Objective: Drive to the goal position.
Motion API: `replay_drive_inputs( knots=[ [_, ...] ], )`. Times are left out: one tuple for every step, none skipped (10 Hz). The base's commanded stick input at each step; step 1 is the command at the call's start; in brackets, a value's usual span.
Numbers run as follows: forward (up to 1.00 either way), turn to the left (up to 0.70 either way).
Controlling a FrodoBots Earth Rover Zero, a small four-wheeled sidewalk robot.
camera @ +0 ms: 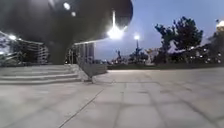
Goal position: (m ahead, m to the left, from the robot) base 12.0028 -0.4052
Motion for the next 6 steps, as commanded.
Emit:
replay_drive_inputs(
  knots=[
    [0.70, 0.00],
    [0.70, 0.00],
    [0.70, 0.00],
    [0.70, 0.00],
    [0.70, 0.00],
    [0.70, 0.00]
  ],
)
